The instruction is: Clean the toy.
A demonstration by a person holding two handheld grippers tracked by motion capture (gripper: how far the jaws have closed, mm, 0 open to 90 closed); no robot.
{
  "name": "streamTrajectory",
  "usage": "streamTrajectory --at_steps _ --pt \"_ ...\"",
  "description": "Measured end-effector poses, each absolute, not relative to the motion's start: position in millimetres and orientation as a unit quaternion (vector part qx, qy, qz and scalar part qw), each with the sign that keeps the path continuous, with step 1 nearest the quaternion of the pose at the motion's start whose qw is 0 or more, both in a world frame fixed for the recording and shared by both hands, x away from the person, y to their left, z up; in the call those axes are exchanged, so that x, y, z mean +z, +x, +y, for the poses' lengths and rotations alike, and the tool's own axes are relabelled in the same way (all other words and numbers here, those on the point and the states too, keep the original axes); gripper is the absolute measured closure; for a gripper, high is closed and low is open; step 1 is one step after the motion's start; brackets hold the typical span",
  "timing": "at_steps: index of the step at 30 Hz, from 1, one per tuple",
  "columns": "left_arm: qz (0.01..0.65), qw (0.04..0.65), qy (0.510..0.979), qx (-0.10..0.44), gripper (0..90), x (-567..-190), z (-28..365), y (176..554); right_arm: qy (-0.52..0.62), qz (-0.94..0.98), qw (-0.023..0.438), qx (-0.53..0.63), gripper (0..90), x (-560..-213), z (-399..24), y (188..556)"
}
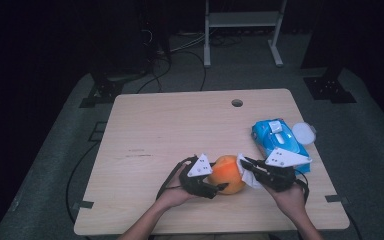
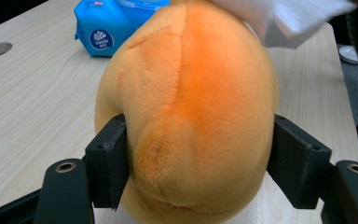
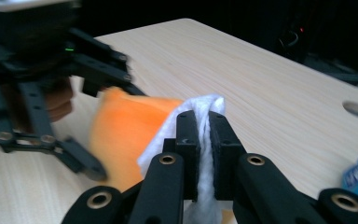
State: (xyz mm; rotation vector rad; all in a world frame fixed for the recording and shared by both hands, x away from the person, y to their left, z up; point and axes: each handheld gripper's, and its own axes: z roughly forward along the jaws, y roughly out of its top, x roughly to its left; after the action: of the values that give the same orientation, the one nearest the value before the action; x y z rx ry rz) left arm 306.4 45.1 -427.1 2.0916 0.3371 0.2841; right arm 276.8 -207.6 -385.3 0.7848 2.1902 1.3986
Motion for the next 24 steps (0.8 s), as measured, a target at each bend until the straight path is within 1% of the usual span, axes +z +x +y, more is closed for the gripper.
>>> streamTrajectory --at_steps 1,4,6,8,10,12,14,17,18,20,22,24 --pt "0.136 0.482 0.857 0.118 29.9 -427.1 44.1 306.2 0.274 0.792 0.213 0.503 83.3 -384.3 -203.5 274.6" --pt "0.124 0.477 0.86 0.131 30.0 -427.4 40.0 301.7 0.244 0.803 0.197 0.507 83.2 -382.4 -186.3 269.1" --pt "0.121 0.475 0.861 0.137 30.2 -427.3 40.4 300.2 0.234 0.812 0.212 0.49 83.3 -382.2 -180.7 269.4" --pt "0.12 0.477 0.86 0.133 30.5 -427.6 41.9 301.0 0.245 0.809 0.209 0.492 83.3 -382.1 -186.4 273.0" --pt "0.118 0.48 0.859 0.131 30.5 -427.7 41.7 301.3 0.27 0.802 0.225 0.483 83.4 -382.5 -198.7 276.4" --pt "0.118 0.483 0.858 0.131 30.2 -427.6 40.9 301.3 0.282 0.797 0.223 0.485 83.3 -383.2 -205.2 277.8" --pt "0.12 0.485 0.856 0.133 30.4 -427.0 39.2 301.1 0.283 0.798 0.228 0.481 83.3 -384.4 -206.2 277.8" --pt "0.126 0.486 0.854 0.137 33.1 -422.8 39.9 299.5 0.274 0.8 0.23 0.482 83.3 -382.0 -200.1 274.8" --pt "0.127 0.485 0.854 0.136 33.5 -416.5 41.2 298.1 0.27 0.8 0.228 0.485 83.2 -380.7 -198.2 273.3" --pt "0.116 0.489 0.854 0.139 33.6 -404.9 42.1 293.8 0.243 0.799 0.192 0.514 83.1 -376.3 -194.9 270.4" --pt "0.111 0.475 0.86 0.148 33.6 -400.0 42.1 291.3 0.242 0.797 0.188 0.52 83.1 -375.3 -193.4 269.5" --pt "0.11 0.458 0.868 0.157 33.6 -404.4 41.9 292.5 0.249 0.799 0.177 0.519 83.2 -378.0 -195.6 274.4"
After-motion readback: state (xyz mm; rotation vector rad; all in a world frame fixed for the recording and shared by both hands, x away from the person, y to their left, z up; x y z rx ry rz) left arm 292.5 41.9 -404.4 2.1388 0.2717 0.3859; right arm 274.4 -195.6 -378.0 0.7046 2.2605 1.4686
